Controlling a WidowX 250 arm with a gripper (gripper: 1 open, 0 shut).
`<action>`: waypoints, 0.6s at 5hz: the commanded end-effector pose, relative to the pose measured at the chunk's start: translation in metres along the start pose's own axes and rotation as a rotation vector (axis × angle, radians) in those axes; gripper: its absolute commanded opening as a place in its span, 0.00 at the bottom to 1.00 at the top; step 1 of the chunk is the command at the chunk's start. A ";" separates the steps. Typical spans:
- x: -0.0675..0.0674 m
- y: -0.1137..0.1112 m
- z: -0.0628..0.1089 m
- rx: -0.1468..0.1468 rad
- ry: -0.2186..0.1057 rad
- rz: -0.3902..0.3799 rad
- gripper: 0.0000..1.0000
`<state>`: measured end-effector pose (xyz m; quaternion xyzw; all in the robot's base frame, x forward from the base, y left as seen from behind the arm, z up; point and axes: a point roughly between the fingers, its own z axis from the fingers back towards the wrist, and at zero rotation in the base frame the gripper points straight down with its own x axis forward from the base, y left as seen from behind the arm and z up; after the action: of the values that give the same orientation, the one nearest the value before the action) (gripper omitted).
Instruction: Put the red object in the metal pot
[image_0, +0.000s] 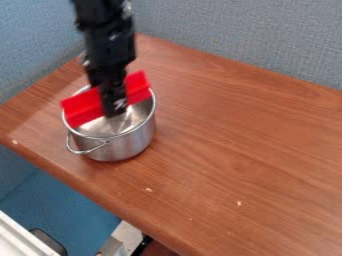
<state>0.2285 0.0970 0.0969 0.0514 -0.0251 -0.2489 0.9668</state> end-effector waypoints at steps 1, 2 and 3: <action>-0.014 0.012 -0.016 0.019 -0.012 -0.013 0.00; -0.013 0.009 -0.031 0.001 -0.003 -0.024 0.00; -0.006 0.005 -0.046 -0.022 0.016 -0.015 0.00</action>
<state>0.2281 0.1090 0.0502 0.0411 -0.0130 -0.2553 0.9659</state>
